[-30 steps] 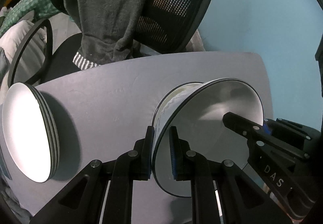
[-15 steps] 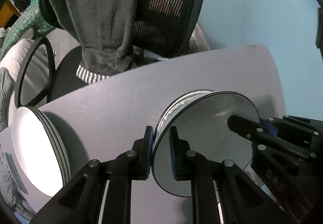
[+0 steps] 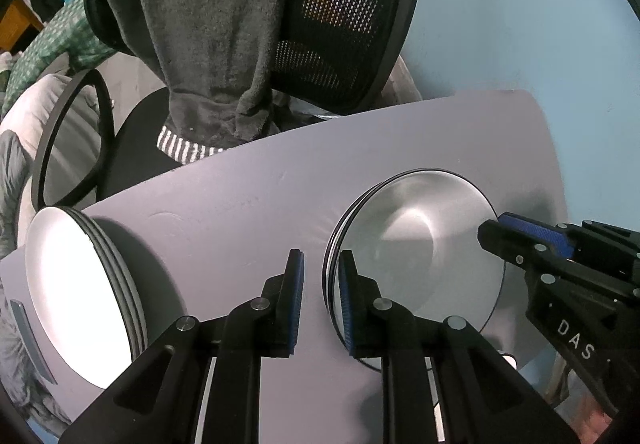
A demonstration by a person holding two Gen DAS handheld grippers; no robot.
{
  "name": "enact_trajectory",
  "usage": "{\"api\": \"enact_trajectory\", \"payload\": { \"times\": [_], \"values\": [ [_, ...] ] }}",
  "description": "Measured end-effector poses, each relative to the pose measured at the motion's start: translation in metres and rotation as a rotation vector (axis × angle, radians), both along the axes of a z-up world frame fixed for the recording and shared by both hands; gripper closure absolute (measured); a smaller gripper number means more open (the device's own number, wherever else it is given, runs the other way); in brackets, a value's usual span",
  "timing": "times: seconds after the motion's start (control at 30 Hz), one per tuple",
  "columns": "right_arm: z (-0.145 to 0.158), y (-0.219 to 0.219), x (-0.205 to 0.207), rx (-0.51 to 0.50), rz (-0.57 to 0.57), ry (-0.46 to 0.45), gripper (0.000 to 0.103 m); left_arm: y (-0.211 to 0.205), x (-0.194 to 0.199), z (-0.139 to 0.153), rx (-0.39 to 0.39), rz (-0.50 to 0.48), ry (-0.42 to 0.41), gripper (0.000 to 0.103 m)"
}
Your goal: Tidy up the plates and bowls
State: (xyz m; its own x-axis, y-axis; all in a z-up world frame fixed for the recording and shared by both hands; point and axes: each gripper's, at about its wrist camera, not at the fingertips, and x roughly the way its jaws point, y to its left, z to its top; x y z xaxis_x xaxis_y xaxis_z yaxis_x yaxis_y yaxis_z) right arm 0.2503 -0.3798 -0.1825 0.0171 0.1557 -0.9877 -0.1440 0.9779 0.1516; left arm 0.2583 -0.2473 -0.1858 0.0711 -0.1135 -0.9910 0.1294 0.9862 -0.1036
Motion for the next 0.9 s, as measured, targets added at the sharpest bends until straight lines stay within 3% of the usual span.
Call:
{"api": "enact_trajectory", "payload": {
  "times": [0.07,0.17,0.3,0.47,0.53,0.6,0.8,0.9],
  "values": [
    [0.004,-0.001,-0.002,-0.005,-0.001,-0.009,0.087,0.001,-0.002,0.004,0.005,-0.005,-0.013,0.083],
    [0.011,-0.001,-0.005,-0.02,-0.001,-0.033,0.087,0.003,-0.006,0.013,0.013,-0.005,-0.046,0.069],
    [0.023,-0.001,-0.012,-0.039,0.008,-0.07,0.08,0.005,-0.013,0.029,-0.005,-0.028,-0.08,0.068],
    [0.04,-0.003,-0.022,-0.059,0.005,-0.113,0.079,0.007,-0.028,0.051,-0.015,-0.065,-0.137,0.066],
    [0.048,-0.004,-0.027,-0.061,0.002,-0.13,0.074,0.01,-0.034,0.06,-0.034,-0.069,-0.148,0.055],
    [0.057,-0.006,-0.033,-0.068,-0.002,-0.151,0.068,0.012,-0.04,0.068,-0.062,-0.065,-0.157,0.054],
    [0.082,-0.009,-0.056,-0.097,-0.009,-0.203,0.067,0.011,-0.06,0.091,-0.073,-0.117,-0.218,0.054],
    [0.09,-0.011,-0.066,-0.118,-0.021,-0.222,0.062,0.009,-0.069,0.097,-0.077,-0.146,-0.235,0.049]
  ]
}}
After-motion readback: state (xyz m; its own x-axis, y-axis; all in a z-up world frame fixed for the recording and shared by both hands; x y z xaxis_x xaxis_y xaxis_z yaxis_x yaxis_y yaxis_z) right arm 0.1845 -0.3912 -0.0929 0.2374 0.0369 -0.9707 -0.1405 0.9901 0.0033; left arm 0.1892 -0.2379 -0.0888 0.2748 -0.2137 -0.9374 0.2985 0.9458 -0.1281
